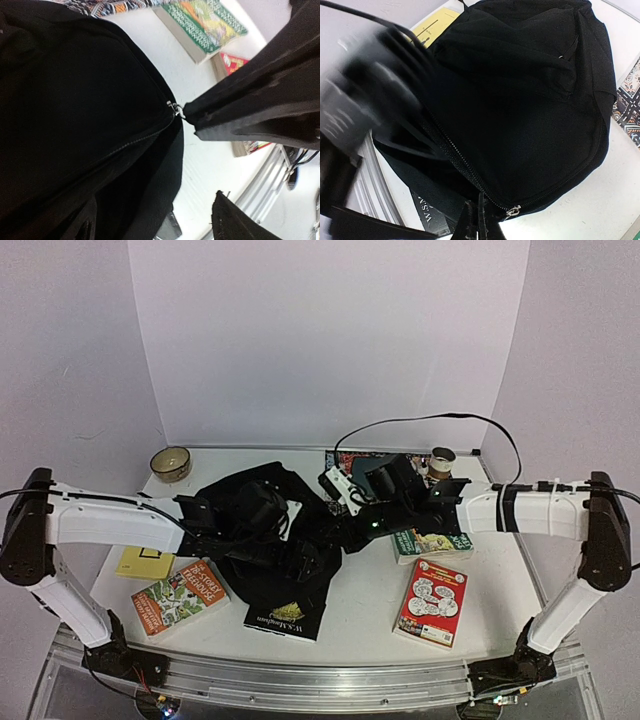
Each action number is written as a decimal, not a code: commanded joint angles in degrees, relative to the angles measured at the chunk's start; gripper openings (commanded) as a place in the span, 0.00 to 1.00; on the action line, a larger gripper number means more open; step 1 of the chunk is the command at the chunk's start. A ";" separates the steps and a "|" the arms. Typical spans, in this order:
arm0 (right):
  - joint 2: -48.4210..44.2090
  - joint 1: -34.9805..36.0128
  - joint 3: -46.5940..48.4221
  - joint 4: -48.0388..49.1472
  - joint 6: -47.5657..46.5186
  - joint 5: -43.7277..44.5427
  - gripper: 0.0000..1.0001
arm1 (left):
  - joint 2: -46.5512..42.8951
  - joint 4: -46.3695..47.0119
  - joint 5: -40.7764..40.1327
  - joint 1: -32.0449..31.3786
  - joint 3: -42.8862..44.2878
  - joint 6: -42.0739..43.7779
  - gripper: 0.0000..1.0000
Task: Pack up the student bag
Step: Unzip the largest pocket of the student bag, then pick up the largest pocket of the bag from the student bag.
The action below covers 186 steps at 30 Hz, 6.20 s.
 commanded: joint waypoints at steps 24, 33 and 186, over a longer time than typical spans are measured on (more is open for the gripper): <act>1.38 -14.56 0.51 -2.02 -2.98 11.11 0.00 | -14.78 6.87 9.24 -0.29 -15.60 15.19 0.00; 12.17 -19.74 10.55 -2.28 -3.28 8.55 0.00 | -21.81 4.26 12.63 -0.49 -20.61 12.48 0.00; 14.60 -13.71 7.62 -16.26 4.13 4.48 0.38 | 15.82 -19.60 -5.59 23.00 30.53 18.91 0.09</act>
